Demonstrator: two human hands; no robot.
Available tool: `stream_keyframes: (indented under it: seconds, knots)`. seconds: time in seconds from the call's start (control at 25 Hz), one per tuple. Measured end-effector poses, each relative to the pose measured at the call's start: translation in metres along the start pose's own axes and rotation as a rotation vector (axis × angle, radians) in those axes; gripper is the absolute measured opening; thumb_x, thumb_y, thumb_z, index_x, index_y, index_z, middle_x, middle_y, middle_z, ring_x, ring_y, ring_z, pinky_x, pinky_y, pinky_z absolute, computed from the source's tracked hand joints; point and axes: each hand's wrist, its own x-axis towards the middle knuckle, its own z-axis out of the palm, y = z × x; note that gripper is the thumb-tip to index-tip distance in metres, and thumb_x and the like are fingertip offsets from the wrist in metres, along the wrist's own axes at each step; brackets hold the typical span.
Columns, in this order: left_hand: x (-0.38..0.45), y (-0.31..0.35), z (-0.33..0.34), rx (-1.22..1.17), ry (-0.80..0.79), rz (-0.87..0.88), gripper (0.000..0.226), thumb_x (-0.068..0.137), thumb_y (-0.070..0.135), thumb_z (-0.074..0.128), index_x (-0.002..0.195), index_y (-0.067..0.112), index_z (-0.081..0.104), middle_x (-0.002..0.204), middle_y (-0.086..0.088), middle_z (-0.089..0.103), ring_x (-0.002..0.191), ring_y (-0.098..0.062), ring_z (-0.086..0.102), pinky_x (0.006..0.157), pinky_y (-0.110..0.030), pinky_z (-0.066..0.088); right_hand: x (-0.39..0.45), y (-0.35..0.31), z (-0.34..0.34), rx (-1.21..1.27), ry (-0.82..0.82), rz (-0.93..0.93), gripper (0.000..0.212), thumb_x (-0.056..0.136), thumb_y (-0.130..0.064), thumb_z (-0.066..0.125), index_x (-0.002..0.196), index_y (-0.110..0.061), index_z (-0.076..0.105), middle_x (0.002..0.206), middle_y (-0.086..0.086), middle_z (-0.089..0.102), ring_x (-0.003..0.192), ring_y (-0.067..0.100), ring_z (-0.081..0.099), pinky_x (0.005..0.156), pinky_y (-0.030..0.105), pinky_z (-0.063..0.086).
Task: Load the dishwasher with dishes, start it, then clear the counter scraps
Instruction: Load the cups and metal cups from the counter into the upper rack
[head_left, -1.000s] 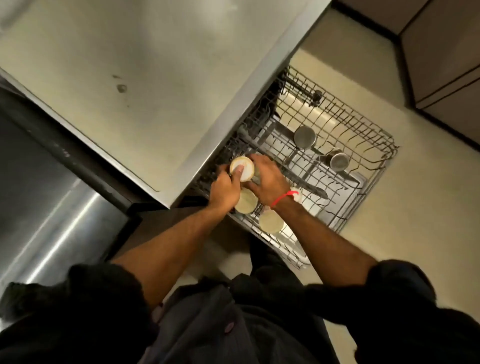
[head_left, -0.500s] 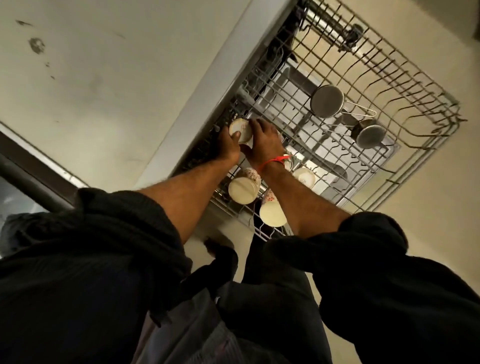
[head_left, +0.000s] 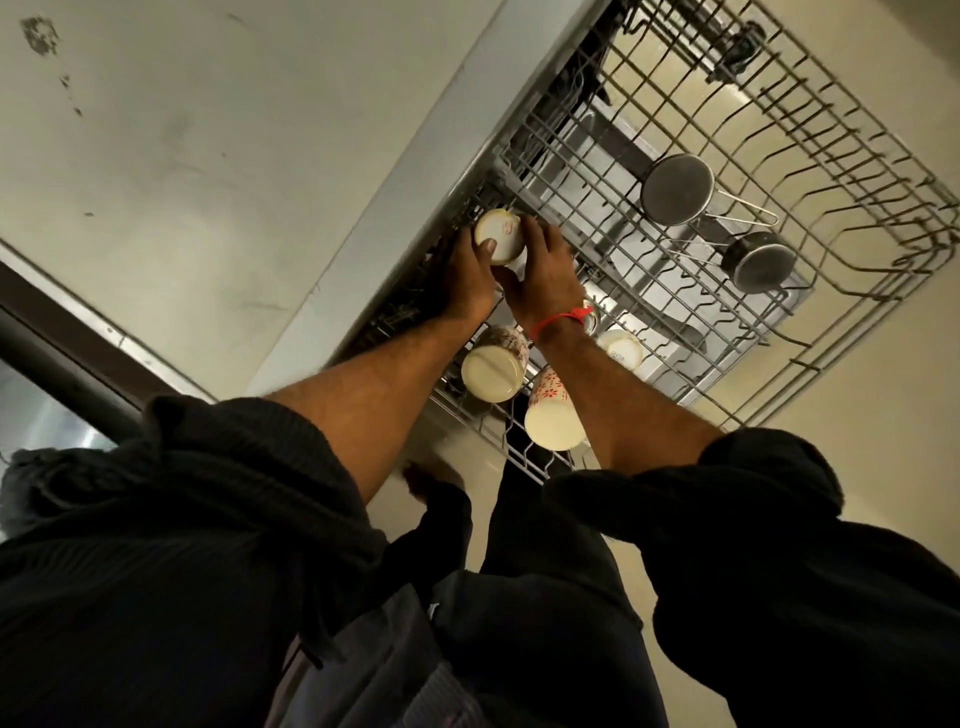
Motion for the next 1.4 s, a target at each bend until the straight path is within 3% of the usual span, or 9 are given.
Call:
stream_keyframes:
  seconds: [0.24,0.44,0.76,0.96,1.04,1.2,1.4]
  knots:
    - [-0.001,-0.001,0.006,0.068,-0.104,-0.089,0.049,0.101,0.004,0.050,0.149,0.005,0.040,0.151,-0.017,0.045,0.141,-0.029,0.041,0.116,-0.037,0.033,0.007,0.015,0.010,-0.240,-0.210,0.023,0.078,0.087,-0.035,0.070,0.151,-0.016,0.031,0.152,0.016,0.032,0.141,0.037,0.028,0.116,0.048,0.029]
    - [-0.029,-0.009,-0.009,0.062,-0.060,-0.033,0.053,0.104,0.005,0.043,0.155,0.011,0.031,0.149,-0.015,0.048,0.138,-0.030,0.045,0.113,-0.047,0.040,-0.002,0.017,-0.001,-0.248,-0.221,0.007,0.079,0.092,-0.023,0.064,0.156,-0.017,0.019,0.158,0.014,0.026,0.146,0.035,0.021,0.121,0.045,0.018]
    - [-0.118,-0.035,-0.062,0.102,-0.062,0.310,0.048,0.104,0.017,0.048,0.150,0.027,0.040,0.154,-0.002,0.036,0.137,-0.021,0.043,0.108,-0.042,0.045,-0.074,-0.013,-0.030,-0.126,-0.018,-0.133,0.067,0.082,-0.009,0.065,0.146,-0.009,0.043,0.138,0.023,0.049,0.129,0.042,0.043,0.108,0.054,0.038]
    - [-0.181,-0.074,-0.110,0.123,0.071,0.578,0.045,0.101,0.011,0.051,0.146,0.014,0.049,0.148,-0.005,0.047,0.136,-0.022,0.046,0.118,-0.034,0.033,-0.148,-0.055,-0.034,-0.056,0.027,-0.276,0.063,0.084,-0.010,0.054,0.146,-0.008,0.041,0.139,0.021,0.047,0.128,0.040,0.043,0.109,0.048,0.039]
    - [-0.208,-0.100,-0.134,0.078,0.149,0.642,0.043,0.099,0.008,0.053,0.141,0.012,0.054,0.142,-0.006,0.053,0.132,-0.021,0.050,0.117,-0.033,0.034,-0.180,-0.079,-0.031,0.003,0.046,-0.330,0.061,0.085,-0.009,0.051,0.145,-0.013,0.042,0.136,0.018,0.052,0.125,0.036,0.048,0.107,0.046,0.042]
    - [-0.260,-0.169,-0.182,-0.044,0.310,0.692,0.038,0.096,0.006,0.055,0.134,0.013,0.059,0.133,-0.003,0.058,0.121,-0.017,0.057,0.104,-0.040,0.048,-0.246,-0.141,-0.005,0.066,0.072,-0.512,0.048,0.088,-0.005,0.050,0.136,-0.009,0.053,0.120,0.013,0.060,0.111,0.030,0.057,0.102,0.042,0.045]
    - [-0.312,-0.270,-0.247,-0.154,0.571,0.629,0.038,0.095,0.000,0.058,0.131,0.012,0.061,0.130,0.002,0.058,0.124,-0.012,0.055,0.109,-0.038,0.045,-0.311,-0.239,0.053,0.131,-0.076,-0.801,0.046,0.088,0.000,0.050,0.134,-0.008,0.055,0.107,0.007,0.060,0.100,0.022,0.059,0.096,0.036,0.048]
